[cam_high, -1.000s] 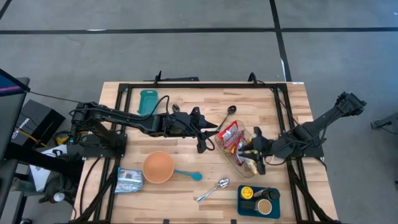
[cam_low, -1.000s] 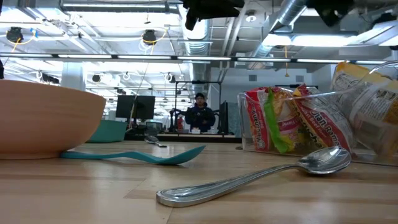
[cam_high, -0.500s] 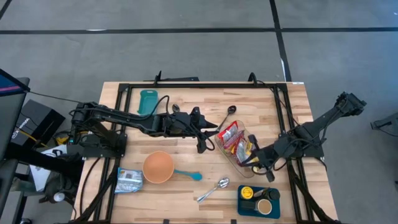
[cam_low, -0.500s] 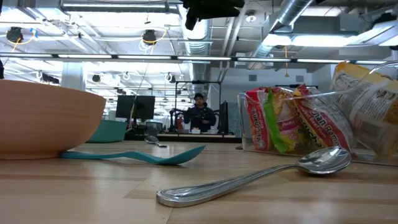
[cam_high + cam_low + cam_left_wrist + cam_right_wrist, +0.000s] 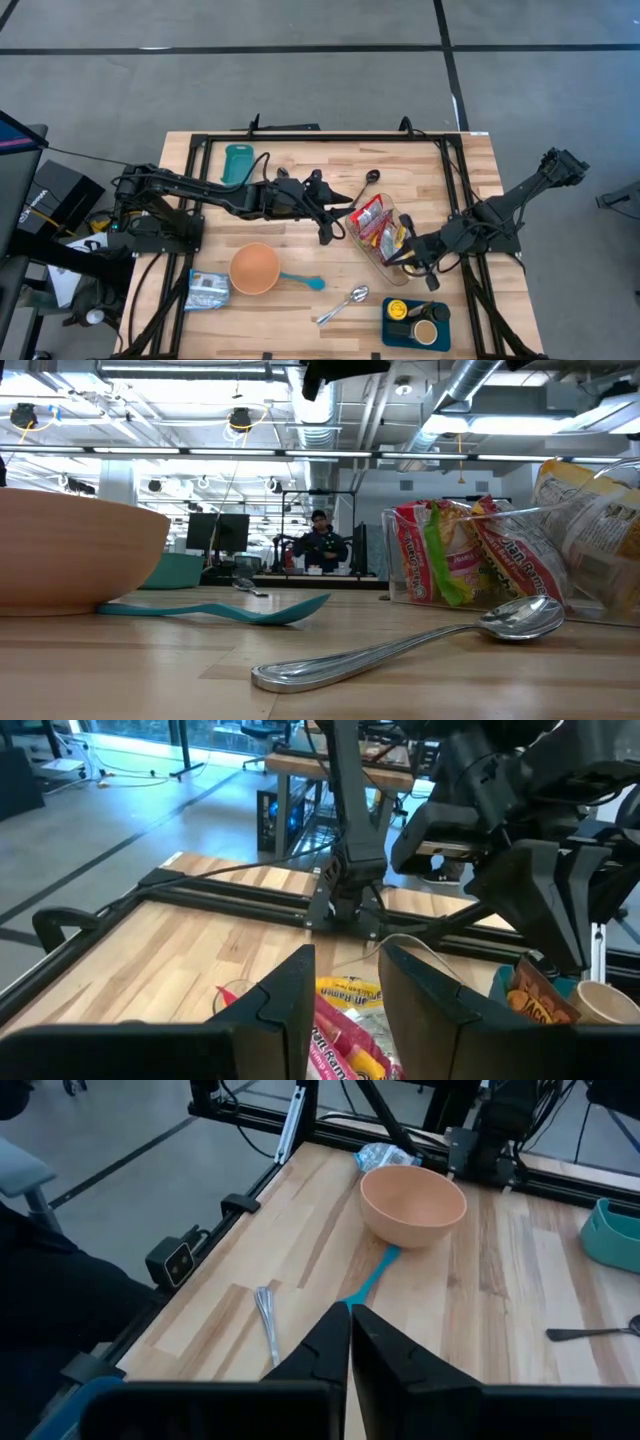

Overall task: Pick & Place Food Item
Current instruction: Put the left black spoon into the green bin

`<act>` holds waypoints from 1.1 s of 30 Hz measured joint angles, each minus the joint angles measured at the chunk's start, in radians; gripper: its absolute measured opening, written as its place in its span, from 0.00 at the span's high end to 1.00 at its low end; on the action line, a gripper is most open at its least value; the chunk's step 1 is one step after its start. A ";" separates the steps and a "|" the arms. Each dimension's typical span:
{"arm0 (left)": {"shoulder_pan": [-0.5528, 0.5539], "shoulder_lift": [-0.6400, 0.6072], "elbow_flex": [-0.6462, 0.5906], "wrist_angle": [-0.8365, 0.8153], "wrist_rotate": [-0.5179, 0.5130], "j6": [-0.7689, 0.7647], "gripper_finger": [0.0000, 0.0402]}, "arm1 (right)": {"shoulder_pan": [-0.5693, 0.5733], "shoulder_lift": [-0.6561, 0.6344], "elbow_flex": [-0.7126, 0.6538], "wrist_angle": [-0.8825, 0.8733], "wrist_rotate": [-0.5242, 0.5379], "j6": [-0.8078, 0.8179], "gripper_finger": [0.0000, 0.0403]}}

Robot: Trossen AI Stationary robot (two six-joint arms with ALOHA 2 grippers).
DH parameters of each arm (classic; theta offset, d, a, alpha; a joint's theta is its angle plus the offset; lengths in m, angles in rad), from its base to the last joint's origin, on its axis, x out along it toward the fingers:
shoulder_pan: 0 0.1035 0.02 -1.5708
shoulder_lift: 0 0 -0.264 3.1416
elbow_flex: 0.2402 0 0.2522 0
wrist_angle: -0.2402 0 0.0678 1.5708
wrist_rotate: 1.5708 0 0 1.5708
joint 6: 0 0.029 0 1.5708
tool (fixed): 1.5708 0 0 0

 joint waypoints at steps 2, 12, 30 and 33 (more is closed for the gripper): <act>0.000 0.000 0.000 -0.001 0.000 0.000 0.73 | 0.000 0.000 0.000 0.000 0.000 0.003 0.98; 0.002 0.000 0.000 -0.176 -0.023 -0.116 0.73 | 0.000 0.000 0.000 -0.002 0.000 0.000 0.98; 0.106 -0.077 -0.001 -0.811 -0.514 -0.712 0.80 | 0.000 0.010 0.001 0.001 0.000 0.008 0.98; 0.156 -0.082 0.002 -0.845 -0.512 -0.739 0.85 | 0.000 0.010 0.001 0.003 0.000 0.009 0.98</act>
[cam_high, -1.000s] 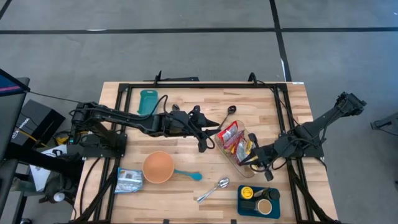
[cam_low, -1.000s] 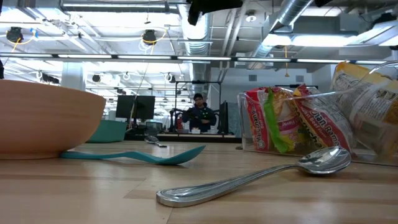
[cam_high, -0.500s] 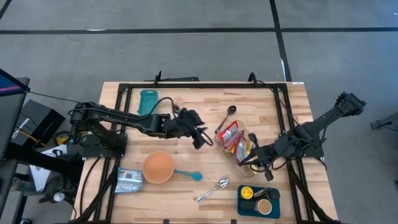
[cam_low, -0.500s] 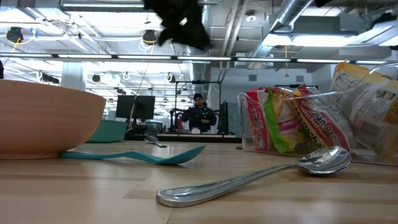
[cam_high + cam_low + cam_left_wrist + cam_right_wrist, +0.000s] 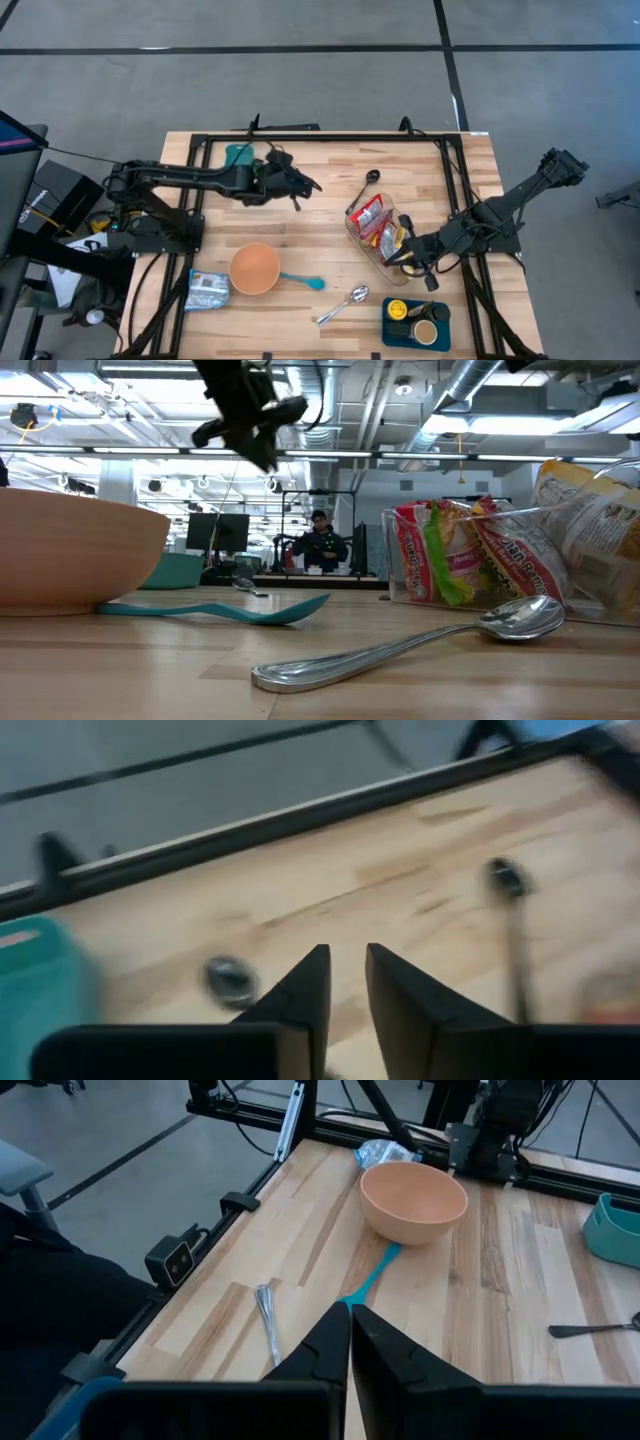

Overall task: Pick & Place Food Item
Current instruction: Put the left black spoon into the green bin

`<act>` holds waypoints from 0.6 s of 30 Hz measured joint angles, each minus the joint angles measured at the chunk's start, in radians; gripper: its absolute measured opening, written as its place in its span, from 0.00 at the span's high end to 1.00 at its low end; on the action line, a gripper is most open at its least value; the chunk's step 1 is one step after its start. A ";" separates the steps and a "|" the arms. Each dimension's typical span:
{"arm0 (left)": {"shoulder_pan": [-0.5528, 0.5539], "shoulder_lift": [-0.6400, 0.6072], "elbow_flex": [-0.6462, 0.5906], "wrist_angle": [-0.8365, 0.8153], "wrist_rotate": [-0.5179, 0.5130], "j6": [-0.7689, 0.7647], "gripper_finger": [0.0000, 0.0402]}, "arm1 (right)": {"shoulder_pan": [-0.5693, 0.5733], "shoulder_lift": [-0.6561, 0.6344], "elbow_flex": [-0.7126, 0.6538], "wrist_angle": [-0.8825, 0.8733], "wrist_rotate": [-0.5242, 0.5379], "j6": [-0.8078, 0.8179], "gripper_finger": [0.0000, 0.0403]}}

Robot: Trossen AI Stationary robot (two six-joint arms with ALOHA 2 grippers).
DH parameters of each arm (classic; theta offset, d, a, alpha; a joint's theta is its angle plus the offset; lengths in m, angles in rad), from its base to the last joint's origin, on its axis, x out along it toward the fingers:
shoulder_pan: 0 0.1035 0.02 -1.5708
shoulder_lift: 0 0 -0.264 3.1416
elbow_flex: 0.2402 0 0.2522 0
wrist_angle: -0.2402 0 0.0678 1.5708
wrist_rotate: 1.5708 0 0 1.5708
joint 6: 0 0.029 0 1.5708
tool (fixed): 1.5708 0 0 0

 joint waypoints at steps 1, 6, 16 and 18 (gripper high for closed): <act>0.016 -0.002 -0.002 -0.024 0.006 -0.002 0.86 | 0.000 0.000 0.000 0.000 0.000 0.001 0.98; 0.086 -0.005 -0.002 -0.027 0.114 0.006 0.93 | 0.000 0.000 0.000 0.000 0.000 0.002 0.98; 0.098 -0.005 -0.002 -0.010 0.247 0.273 1.00 | 0.000 0.000 0.000 -0.001 0.000 0.002 0.98; 0.098 -0.005 -0.002 0.004 0.362 0.396 0.99 | 0.000 0.000 0.000 -0.001 0.000 0.002 0.98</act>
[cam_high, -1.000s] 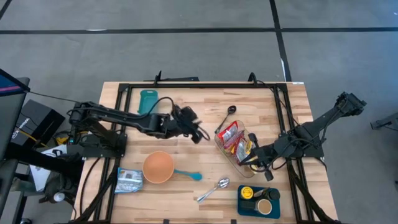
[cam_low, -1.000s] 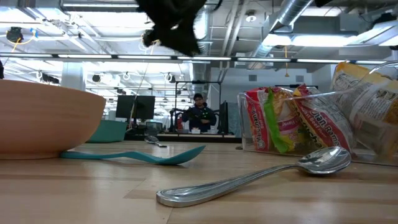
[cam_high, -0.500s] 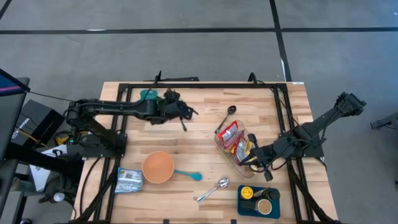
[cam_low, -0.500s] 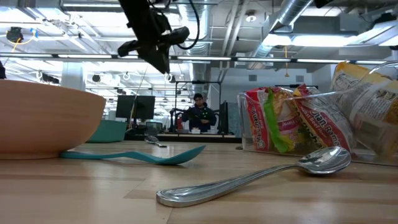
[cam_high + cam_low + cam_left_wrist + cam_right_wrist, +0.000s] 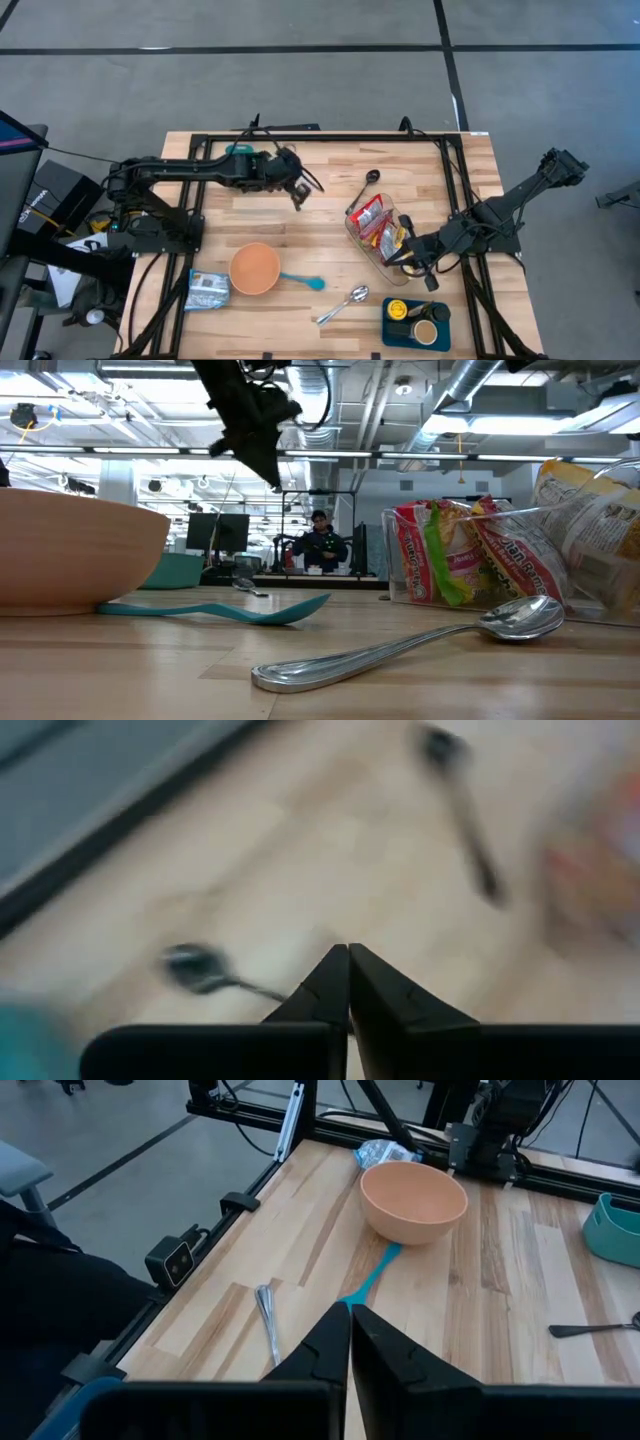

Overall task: Pick & Place Food Item
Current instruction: Put the left black spoon into the green bin

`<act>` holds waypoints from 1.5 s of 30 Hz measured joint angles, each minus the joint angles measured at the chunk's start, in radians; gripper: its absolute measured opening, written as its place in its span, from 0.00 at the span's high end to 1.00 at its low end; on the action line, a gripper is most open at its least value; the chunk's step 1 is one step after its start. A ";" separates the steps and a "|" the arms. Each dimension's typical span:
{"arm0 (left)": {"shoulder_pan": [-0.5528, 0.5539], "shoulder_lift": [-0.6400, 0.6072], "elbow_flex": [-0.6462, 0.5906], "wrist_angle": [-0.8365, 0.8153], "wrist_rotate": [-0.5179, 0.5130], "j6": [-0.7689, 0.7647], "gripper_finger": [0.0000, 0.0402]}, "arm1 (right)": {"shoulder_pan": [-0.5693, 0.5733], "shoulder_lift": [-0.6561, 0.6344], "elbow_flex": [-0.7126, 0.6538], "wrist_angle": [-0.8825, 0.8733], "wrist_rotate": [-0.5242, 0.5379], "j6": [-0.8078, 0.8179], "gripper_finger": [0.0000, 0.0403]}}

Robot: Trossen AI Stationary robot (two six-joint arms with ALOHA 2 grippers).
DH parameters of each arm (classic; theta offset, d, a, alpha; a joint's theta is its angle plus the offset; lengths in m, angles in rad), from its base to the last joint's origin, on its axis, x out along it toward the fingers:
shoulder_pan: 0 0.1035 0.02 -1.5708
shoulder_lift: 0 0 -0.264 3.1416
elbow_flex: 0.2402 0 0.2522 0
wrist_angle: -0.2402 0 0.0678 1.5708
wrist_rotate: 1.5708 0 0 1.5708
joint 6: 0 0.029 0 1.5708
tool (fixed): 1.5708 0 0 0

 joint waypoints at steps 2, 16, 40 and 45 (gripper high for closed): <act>0.000 0.000 0.000 0.029 0.151 0.114 0.99 | 0.000 0.000 0.000 0.000 0.000 0.000 0.98; 0.061 0.000 0.000 0.404 0.403 0.347 0.99 | 0.000 0.000 0.000 0.000 0.000 -0.002 0.98; 0.580 0.001 0.000 0.393 0.400 0.342 0.99 | 0.000 0.000 0.000 -0.029 0.000 -0.002 0.98; 0.613 0.001 0.000 0.393 0.400 0.294 1.00 | 0.000 0.000 0.000 -0.029 0.000 -0.002 0.98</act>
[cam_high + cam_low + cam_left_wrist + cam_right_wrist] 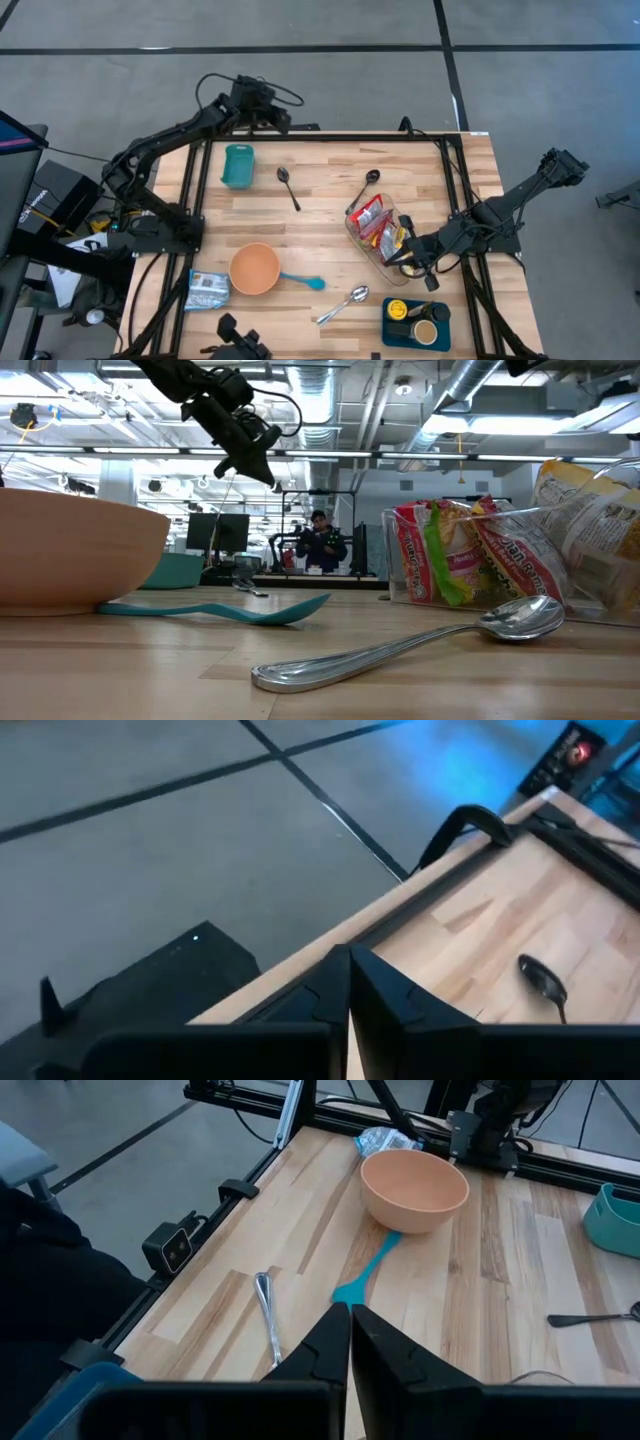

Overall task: Pick & Place Food Item
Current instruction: Put the left black spoon into the green bin

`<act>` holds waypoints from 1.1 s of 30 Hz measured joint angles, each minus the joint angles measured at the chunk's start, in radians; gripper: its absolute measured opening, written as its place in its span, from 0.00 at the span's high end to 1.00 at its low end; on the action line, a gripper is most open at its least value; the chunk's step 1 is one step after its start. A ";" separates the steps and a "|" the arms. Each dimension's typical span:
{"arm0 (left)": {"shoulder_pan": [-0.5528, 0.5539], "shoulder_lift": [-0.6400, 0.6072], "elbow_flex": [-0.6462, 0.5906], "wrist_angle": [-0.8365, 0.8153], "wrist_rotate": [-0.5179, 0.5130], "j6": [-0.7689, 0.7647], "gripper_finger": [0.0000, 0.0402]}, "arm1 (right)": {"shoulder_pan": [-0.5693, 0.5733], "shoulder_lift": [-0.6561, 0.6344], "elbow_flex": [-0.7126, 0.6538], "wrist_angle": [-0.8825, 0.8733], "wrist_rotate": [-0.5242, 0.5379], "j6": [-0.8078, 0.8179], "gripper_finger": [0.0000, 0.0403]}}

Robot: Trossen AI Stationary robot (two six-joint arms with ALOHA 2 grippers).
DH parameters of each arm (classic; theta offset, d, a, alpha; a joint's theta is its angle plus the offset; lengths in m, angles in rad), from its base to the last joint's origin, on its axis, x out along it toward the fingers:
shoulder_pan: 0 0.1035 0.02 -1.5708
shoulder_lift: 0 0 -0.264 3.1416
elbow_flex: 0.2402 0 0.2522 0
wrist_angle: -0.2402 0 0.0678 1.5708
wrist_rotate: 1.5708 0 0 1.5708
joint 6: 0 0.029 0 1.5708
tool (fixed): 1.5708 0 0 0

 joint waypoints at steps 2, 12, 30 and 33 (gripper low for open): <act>0.001 0.000 0.000 -0.003 0.000 -0.047 1.00 | 0.000 0.000 0.000 -0.001 0.000 0.000 0.98; -0.103 0.000 0.000 -0.247 -0.006 -0.587 1.00 | 0.000 0.000 -0.001 -0.035 0.000 0.021 0.98; -0.315 0.002 0.000 -0.542 -0.221 -0.976 1.00 | 0.000 0.000 -0.001 -0.067 0.000 0.058 0.98; -0.331 0.006 0.000 -0.538 -0.241 -1.013 1.00 | 0.000 0.000 -0.001 -0.071 0.000 0.063 0.98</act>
